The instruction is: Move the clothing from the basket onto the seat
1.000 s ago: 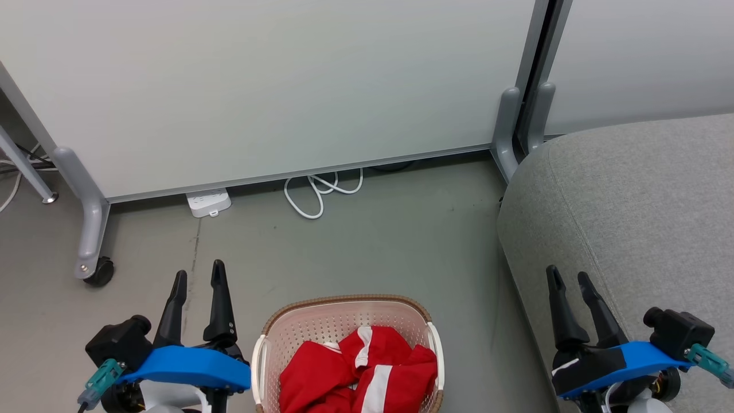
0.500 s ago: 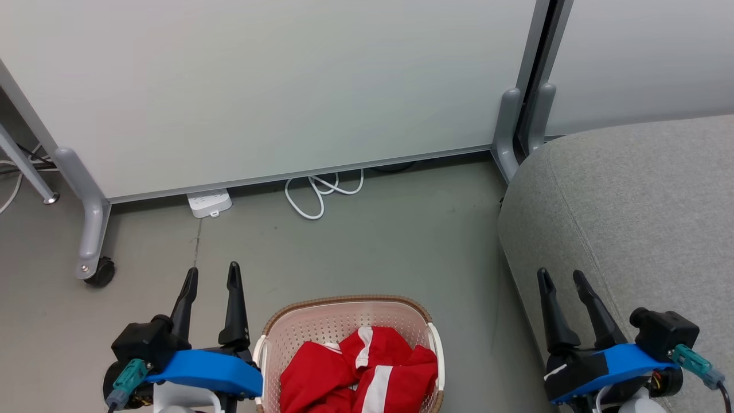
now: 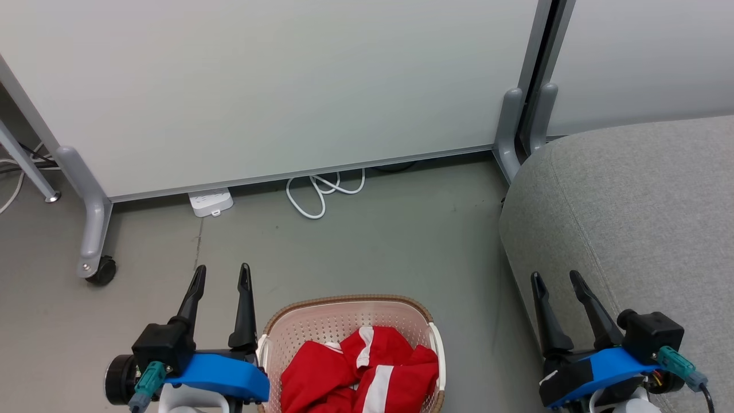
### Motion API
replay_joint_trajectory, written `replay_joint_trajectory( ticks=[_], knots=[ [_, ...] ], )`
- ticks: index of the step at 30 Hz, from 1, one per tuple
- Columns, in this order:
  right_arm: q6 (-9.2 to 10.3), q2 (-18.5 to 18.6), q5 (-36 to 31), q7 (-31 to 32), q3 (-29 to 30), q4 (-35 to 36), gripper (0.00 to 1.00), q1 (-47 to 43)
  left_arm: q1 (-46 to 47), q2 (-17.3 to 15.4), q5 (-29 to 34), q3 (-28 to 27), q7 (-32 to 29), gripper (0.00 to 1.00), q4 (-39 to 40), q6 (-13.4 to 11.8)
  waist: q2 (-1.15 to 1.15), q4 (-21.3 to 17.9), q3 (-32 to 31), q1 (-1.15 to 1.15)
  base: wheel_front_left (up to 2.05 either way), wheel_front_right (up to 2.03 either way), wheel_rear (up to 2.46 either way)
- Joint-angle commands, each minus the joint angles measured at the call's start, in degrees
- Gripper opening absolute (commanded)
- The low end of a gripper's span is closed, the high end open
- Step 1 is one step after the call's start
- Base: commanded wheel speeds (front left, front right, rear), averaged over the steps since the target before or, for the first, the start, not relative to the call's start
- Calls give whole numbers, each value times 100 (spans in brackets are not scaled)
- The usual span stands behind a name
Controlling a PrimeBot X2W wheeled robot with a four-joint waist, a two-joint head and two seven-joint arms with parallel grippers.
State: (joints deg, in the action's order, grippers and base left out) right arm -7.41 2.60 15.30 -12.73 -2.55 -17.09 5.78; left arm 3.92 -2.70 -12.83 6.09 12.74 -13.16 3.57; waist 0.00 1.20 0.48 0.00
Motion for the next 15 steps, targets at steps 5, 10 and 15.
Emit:
replay_joint_trajectory(
  ticks=[5,10,15],
  knots=[
    [-12,43,-324,-94,16,-35,100,110,82,-25,295,32,92,100,-30,-9,0,-9,-2,0,0,0,0],
    [-13,43,-550,-145,33,-64,100,114,91,-26,498,71,148,100,-70,-9,0,-13,3,0,0,0,0],
    [-13,44,-768,-199,45,-92,100,122,103,-26,677,105,197,100,-107,-6,0,-15,2,0,0,0,0]
  ],
)
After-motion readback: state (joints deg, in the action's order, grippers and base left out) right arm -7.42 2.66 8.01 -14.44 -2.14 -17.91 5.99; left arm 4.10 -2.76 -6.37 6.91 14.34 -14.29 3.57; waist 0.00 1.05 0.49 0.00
